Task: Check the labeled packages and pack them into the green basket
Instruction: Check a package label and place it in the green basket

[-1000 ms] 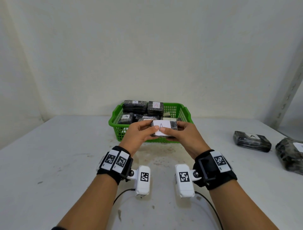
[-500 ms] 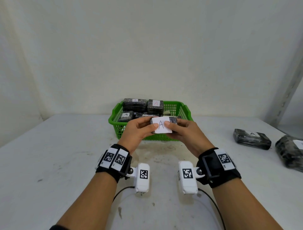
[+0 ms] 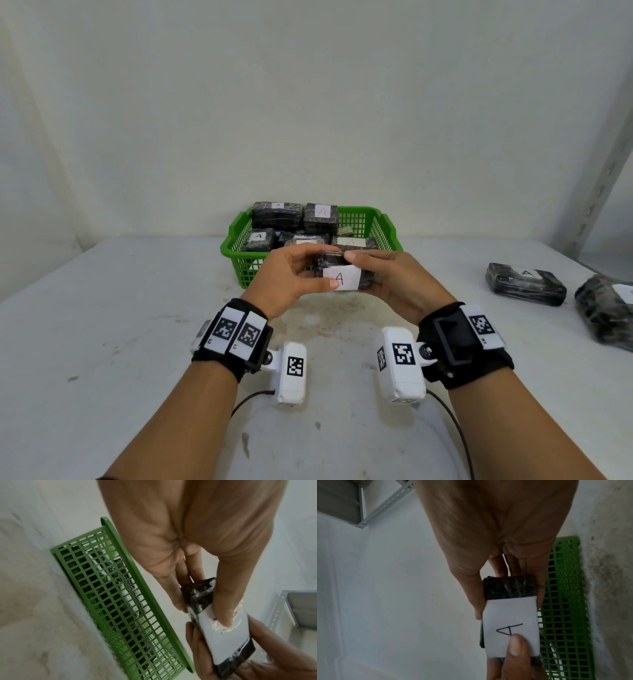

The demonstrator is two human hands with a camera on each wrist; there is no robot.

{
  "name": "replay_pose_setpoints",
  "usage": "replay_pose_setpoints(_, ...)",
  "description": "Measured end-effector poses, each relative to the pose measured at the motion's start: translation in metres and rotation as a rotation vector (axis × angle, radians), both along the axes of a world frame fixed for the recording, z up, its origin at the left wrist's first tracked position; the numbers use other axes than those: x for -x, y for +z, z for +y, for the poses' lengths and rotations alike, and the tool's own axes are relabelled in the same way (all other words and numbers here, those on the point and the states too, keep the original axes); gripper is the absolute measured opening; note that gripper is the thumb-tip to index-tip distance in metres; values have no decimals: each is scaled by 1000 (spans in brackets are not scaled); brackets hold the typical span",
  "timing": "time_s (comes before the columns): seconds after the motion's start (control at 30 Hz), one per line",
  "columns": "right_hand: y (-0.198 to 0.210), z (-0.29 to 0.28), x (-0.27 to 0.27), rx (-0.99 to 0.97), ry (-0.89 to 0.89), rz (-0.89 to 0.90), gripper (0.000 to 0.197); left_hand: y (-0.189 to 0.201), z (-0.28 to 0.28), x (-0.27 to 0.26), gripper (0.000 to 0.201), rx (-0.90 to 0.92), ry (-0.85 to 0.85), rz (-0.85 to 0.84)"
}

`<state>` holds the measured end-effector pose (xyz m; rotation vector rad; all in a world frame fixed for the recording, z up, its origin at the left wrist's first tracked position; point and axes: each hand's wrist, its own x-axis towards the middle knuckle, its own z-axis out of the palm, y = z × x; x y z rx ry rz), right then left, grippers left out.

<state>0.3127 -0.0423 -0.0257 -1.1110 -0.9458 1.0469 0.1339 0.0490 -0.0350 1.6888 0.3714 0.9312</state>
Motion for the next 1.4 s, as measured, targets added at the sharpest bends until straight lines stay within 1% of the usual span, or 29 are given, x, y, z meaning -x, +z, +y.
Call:
replay_pose_setpoints(0.07,-1,-1,-2,43,44,-9,29,-1,0,0,54,1,-8,3)
replay_pose_setpoints(0.13,-1,-3,-6,72,73,-13,26,-1,-1,0,56,6,-17,3)
replay_pose_setpoints(0.23,-2,-3,-8,51,22,-32,19,-1,-3,-1,58,-1,-36,10)
replay_pose_setpoints(0.33,-3,0,-7,53,-42,-59,22,-1,-2,-1,59,-7,-45,26)
replay_pose_setpoints(0.4,-2,0,-6,65,-32,-61,21,-1,-2,-1,58,-8,-46,34)
replay_pose_setpoints(0.5,-1,0,-1,72,24,-75,29,-1,-3,-1,58,-8,-53,38)
replay_pose_setpoints(0.53,-2,0,2,68,26,-90,28,-1,-3,-1,58,-12,-54,41)
replay_pose_setpoints(0.63,-3,1,5,56,-18,-123,22,-2,-4,-2,57,-19,-51,47)
replay_pose_setpoints(0.7,-1,0,5,54,-44,-107,27,-2,-4,-3,57,-24,-50,40)
replay_pose_setpoints(0.77,3,-1,2,62,-24,-90,31,-1,-5,-3,56,-33,-40,28)
replay_pose_setpoints(0.87,7,-5,-1,91,44,-61,22,1,-4,-2,56,-24,-19,8)
replay_pose_setpoints(0.97,8,-7,-4,74,37,-21,17,3,-4,-2,56,-13,-10,-13)
replay_pose_setpoints(1.07,10,-6,-4,70,20,-35,15,3,-5,-2,55,-13,-12,-26)
replay_pose_setpoints(1.13,11,-6,-4,65,26,-37,22,4,-6,-2,55,-4,-18,-50)
replay_pose_setpoints(1.2,12,-6,-4,72,56,-16,36,6,-6,-2,55,11,-21,-77)
replay_pose_setpoints(1.23,12,-6,-4,74,63,4,38,7,-5,-2,55,17,-23,-89)
replay_pose_setpoints(1.33,13,-6,-4,73,50,46,22,7,-4,-1,55,25,-34,-105)
replay_pose_setpoints(1.4,14,-5,-5,82,30,23,17,6,-3,-2,55,26,-38,-105)
